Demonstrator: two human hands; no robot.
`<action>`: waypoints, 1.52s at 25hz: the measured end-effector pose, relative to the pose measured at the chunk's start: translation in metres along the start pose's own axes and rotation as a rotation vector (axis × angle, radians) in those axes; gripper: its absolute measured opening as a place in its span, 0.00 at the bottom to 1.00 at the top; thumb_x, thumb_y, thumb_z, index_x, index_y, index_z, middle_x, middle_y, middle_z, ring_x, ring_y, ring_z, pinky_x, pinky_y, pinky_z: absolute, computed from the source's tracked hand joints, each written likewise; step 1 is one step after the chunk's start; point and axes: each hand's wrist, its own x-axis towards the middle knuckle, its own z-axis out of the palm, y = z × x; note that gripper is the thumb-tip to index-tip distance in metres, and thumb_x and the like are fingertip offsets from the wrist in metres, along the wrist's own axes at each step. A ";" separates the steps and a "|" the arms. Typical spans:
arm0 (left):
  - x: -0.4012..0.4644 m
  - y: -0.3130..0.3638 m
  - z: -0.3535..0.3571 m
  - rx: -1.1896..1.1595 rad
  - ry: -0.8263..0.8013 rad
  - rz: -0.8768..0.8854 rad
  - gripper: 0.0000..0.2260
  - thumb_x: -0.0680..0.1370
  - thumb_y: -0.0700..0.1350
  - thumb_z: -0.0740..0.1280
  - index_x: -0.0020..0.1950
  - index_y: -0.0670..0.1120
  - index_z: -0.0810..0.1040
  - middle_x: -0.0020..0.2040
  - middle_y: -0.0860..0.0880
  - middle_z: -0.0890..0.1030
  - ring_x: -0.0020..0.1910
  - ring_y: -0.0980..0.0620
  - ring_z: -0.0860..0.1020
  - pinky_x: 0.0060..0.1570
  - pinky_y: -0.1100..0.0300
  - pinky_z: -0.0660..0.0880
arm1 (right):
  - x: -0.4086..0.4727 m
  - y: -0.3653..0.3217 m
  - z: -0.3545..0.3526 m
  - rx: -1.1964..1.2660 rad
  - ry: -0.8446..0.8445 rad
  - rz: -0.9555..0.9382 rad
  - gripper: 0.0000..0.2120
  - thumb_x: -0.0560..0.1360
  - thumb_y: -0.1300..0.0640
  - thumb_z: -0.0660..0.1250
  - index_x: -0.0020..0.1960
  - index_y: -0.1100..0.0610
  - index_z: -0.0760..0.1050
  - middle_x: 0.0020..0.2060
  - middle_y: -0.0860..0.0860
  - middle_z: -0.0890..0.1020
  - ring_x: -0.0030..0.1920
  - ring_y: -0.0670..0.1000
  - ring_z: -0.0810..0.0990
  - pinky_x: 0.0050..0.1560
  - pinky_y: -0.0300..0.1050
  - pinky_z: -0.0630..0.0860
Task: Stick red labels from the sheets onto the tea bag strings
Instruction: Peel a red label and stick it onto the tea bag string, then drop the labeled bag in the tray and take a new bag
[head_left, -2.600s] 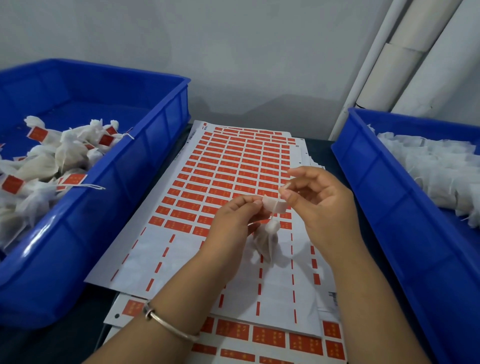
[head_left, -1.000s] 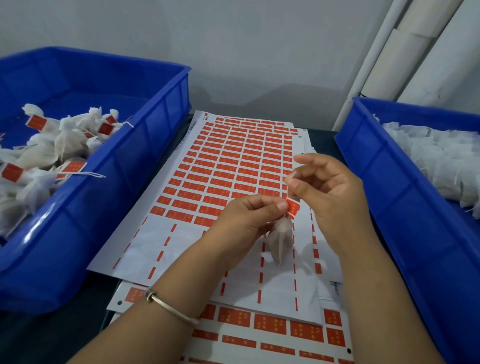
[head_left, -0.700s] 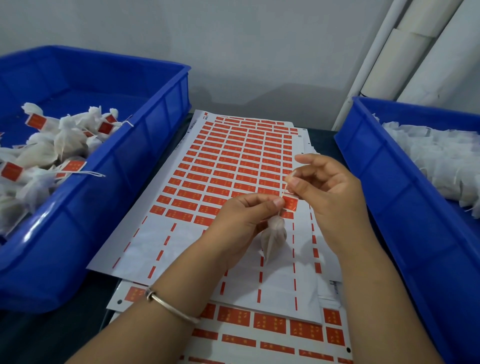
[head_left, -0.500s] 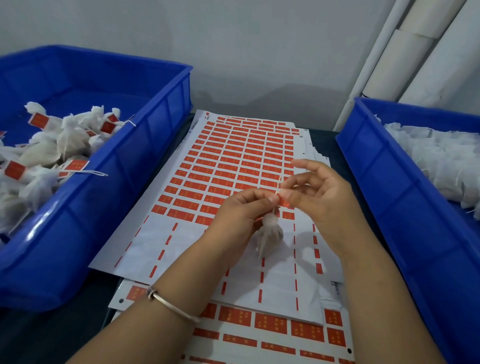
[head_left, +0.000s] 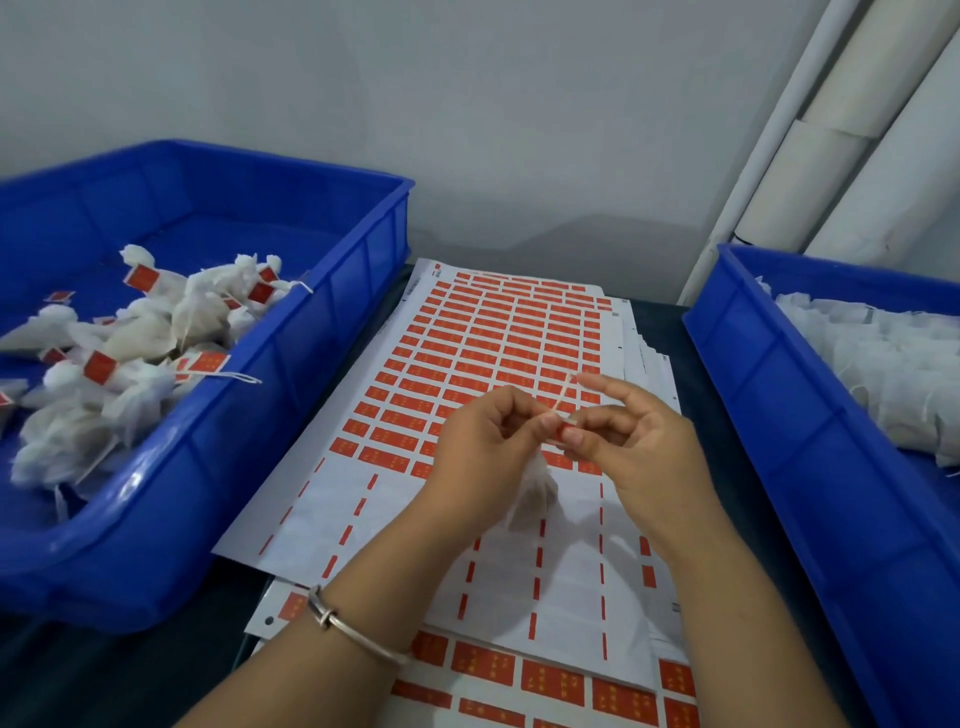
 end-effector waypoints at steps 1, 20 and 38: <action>0.001 0.005 -0.003 0.082 -0.011 0.016 0.07 0.75 0.47 0.68 0.37 0.57 0.76 0.32 0.61 0.78 0.35 0.64 0.77 0.30 0.75 0.69 | -0.001 0.001 0.002 0.017 0.016 0.002 0.18 0.68 0.53 0.72 0.51 0.35 0.73 0.41 0.37 0.83 0.43 0.38 0.82 0.35 0.27 0.74; 0.107 0.056 -0.219 0.440 0.459 -0.155 0.10 0.77 0.39 0.64 0.36 0.45 0.75 0.37 0.47 0.79 0.41 0.47 0.79 0.50 0.52 0.78 | 0.004 0.029 0.013 0.196 0.037 0.247 0.19 0.65 0.44 0.67 0.55 0.47 0.75 0.46 0.43 0.84 0.45 0.48 0.85 0.40 0.40 0.80; 0.009 -0.015 0.031 0.939 -0.362 0.041 0.17 0.79 0.56 0.58 0.68 0.57 0.68 0.71 0.56 0.68 0.67 0.53 0.69 0.63 0.56 0.68 | 0.115 -0.037 -0.203 -0.314 0.518 0.255 0.12 0.77 0.68 0.59 0.51 0.60 0.80 0.44 0.54 0.82 0.38 0.51 0.78 0.46 0.48 0.78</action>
